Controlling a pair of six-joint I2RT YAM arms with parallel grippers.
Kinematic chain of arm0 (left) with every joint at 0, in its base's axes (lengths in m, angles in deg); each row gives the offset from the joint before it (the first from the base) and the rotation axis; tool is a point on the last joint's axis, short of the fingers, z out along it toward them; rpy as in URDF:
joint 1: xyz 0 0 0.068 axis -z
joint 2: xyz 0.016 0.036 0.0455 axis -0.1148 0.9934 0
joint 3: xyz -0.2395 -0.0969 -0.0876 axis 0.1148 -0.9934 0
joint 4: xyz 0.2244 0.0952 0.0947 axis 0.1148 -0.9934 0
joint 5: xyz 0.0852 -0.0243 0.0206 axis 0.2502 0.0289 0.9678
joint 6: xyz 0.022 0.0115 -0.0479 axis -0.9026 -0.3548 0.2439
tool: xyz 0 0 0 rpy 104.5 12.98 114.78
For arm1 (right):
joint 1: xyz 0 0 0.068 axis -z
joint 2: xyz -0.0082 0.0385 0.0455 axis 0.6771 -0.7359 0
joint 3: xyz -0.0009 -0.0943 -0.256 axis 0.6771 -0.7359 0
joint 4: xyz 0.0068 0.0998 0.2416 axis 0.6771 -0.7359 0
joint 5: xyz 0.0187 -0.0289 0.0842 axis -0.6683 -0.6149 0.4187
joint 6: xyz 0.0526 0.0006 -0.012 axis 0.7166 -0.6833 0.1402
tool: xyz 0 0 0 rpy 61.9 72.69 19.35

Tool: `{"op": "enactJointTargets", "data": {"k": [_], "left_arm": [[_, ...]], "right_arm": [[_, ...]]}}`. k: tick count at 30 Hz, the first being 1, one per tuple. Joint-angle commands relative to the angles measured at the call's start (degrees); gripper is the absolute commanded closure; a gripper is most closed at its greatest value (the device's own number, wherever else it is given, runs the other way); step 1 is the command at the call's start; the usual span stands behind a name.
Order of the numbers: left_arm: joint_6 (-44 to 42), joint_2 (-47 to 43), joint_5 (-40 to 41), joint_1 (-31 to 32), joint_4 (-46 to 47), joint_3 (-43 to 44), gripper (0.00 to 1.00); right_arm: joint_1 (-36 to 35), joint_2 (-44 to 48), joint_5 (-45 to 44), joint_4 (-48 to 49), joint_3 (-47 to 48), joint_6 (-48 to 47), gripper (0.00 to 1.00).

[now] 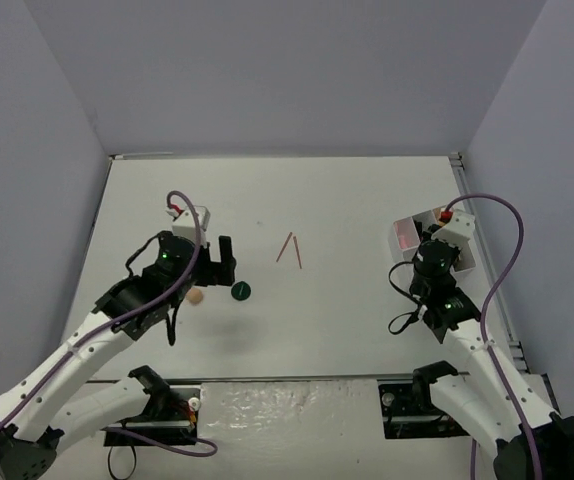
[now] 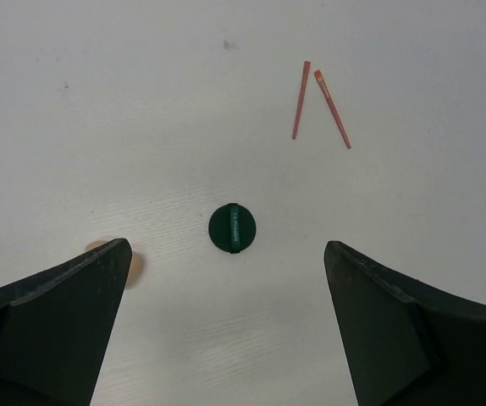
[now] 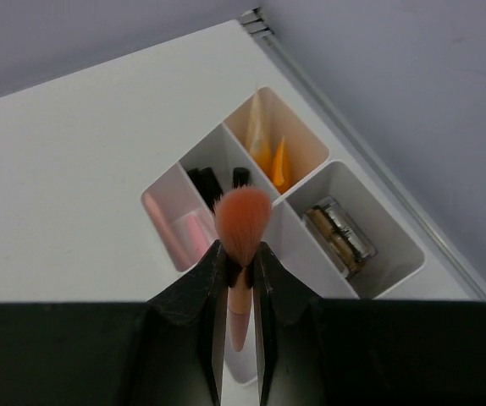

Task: Organize the makeup

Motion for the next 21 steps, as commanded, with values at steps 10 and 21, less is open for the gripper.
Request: {"op": "enactJointTargets", "data": {"k": [10,21], "left_arm": [[-6.2,-6.0,-6.0,-11.0,-9.0,4.3,0.03],[-7.5,-7.7,-11.3,-19.7,-4.5,-0.6,0.03]], "right_arm": [[6.5,-11.0,-6.3,21.8,-0.7,-8.4,1.0],[10.3,-14.9,0.6,26.1,-3.7,-8.1,0.99]]}}
